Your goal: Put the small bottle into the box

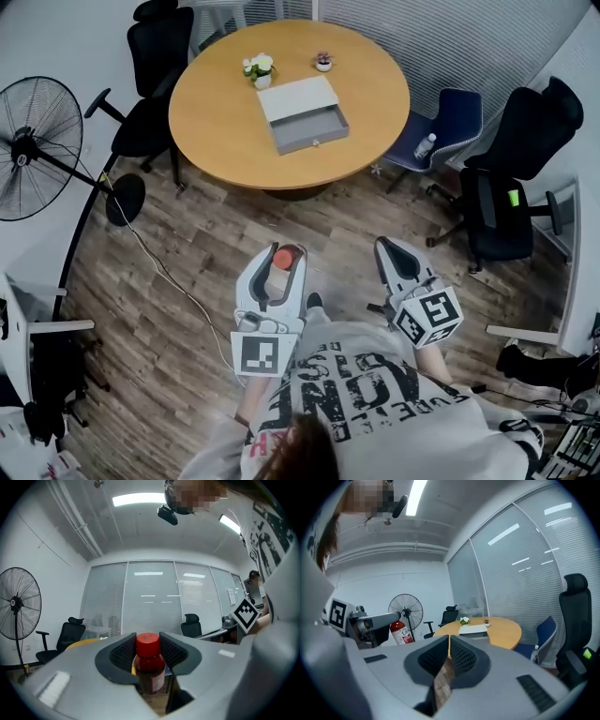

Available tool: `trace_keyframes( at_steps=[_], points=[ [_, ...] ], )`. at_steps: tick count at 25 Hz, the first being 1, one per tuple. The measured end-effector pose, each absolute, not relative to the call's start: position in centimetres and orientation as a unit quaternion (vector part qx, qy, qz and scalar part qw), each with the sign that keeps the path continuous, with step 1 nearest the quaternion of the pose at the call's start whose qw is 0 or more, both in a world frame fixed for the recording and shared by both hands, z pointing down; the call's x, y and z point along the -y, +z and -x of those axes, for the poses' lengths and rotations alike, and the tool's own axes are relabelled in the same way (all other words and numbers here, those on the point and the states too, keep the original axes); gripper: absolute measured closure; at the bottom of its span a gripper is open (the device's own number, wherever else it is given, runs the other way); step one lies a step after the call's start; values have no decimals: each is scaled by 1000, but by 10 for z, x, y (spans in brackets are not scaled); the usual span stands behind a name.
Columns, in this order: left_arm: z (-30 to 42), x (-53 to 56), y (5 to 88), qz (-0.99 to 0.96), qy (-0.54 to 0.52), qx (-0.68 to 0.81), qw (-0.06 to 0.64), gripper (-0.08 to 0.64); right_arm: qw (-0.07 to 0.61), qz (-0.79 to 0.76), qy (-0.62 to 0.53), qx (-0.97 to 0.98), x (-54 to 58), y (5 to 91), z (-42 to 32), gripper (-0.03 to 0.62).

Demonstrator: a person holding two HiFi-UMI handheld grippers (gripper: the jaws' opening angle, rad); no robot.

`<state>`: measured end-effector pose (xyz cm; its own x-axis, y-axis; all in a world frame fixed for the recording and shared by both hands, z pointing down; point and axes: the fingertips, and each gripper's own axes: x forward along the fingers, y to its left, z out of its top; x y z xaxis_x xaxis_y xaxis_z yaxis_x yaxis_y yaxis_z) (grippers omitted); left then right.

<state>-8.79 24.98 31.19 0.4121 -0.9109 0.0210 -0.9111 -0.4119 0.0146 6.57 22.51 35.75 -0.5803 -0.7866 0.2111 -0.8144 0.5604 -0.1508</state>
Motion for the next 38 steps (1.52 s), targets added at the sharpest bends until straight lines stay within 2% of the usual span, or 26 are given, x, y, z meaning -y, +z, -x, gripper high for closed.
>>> trace_keyframes(
  at_steps=[7, 16, 38],
  points=[
    [110, -228, 310, -825, -8, 565, 9, 400, 79, -424, 105, 896, -194, 351, -33, 574],
    [131, -212, 318, -822, 21, 570, 9, 400, 39, -433, 82, 897, -168, 335, -10, 574],
    [87, -101, 326, -825, 20, 565, 9, 400, 28, -404, 91, 910, -53, 346, -34, 574]
  ],
)
